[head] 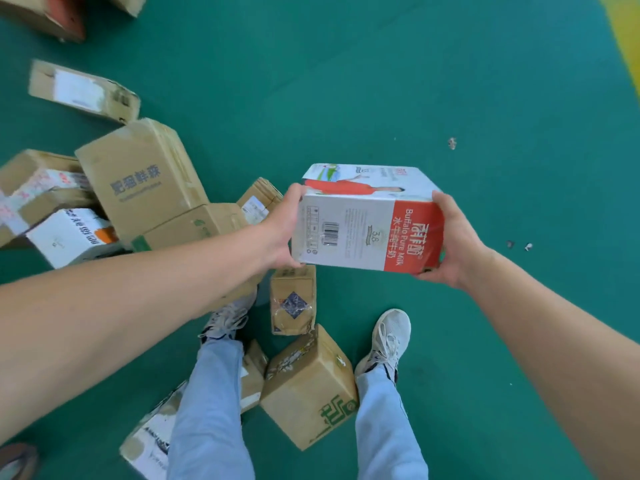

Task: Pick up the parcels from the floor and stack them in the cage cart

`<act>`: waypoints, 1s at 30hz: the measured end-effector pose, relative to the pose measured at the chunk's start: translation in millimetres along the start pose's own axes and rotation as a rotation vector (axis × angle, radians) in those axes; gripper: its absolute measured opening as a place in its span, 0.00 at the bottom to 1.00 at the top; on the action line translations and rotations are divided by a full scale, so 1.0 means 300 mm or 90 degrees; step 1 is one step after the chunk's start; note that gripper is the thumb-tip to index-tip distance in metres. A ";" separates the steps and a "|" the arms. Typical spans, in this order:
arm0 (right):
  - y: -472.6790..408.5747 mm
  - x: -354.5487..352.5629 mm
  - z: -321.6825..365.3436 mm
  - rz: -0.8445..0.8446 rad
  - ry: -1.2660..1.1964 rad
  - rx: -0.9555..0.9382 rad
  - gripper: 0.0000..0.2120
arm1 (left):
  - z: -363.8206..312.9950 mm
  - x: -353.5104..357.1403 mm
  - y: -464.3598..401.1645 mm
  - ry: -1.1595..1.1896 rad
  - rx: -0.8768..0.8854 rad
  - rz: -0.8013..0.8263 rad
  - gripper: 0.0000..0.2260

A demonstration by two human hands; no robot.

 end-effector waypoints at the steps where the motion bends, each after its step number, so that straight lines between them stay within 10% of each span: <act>1: 0.051 0.024 -0.002 0.011 0.003 -0.001 0.21 | -0.018 -0.031 0.056 0.004 0.013 -0.003 0.19; 7: 0.465 0.188 -0.036 0.022 0.017 -0.069 0.34 | -0.187 -0.219 0.515 0.017 0.115 -0.028 0.21; 30: 2.104 0.472 -0.393 0.290 0.422 -0.364 0.27 | -0.198 -0.535 2.287 0.324 0.420 -0.340 0.15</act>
Point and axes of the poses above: each hand's wrist, its own y-axis away from the middle knuckle, its own x-axis out of the palm, z = x × y, the point moved 5 cm from there along -y, towards the middle knuckle, and after that the axes turned 15 degrees about x, right-handed, at the moved point
